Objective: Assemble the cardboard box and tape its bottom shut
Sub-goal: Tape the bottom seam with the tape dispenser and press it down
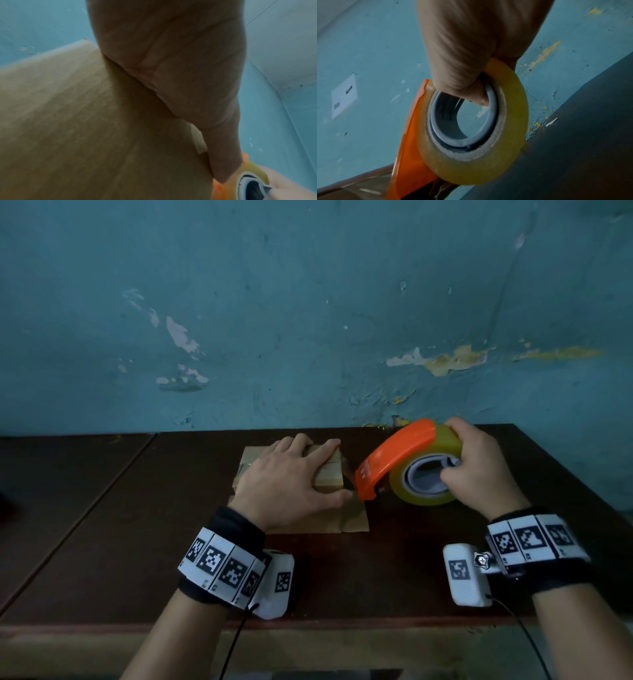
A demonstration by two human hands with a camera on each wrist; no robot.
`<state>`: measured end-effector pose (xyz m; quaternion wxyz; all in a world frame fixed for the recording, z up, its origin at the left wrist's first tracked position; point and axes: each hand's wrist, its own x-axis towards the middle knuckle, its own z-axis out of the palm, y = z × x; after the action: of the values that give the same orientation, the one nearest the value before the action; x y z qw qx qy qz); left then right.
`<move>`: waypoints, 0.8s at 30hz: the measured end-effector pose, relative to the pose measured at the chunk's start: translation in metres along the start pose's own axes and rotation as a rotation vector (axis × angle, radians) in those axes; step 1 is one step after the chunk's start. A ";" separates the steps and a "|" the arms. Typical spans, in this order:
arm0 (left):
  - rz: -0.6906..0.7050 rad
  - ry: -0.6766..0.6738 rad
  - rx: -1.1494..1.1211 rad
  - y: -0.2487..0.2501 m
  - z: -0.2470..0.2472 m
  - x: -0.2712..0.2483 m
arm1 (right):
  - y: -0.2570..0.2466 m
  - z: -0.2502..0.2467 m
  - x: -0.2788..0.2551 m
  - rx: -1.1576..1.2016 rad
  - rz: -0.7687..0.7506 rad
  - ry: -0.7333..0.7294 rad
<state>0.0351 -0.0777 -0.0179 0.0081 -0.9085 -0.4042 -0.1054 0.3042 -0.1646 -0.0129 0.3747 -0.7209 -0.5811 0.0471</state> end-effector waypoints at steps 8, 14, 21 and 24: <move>0.000 0.000 0.002 0.001 -0.002 -0.001 | -0.009 0.008 0.002 -0.023 0.061 0.004; 0.003 0.000 0.004 0.001 -0.001 -0.001 | -0.012 0.011 0.003 -0.043 0.076 0.044; 0.003 -0.012 0.004 0.000 -0.001 0.000 | -0.015 0.014 0.006 -0.064 0.121 0.104; 0.010 -0.002 0.001 0.001 -0.003 -0.003 | -0.011 0.017 0.008 -0.174 0.142 0.141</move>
<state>0.0330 -0.0809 -0.0161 0.0085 -0.9106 -0.3998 -0.1041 0.2898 -0.1487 -0.0152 0.3465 -0.7916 -0.5026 -0.0281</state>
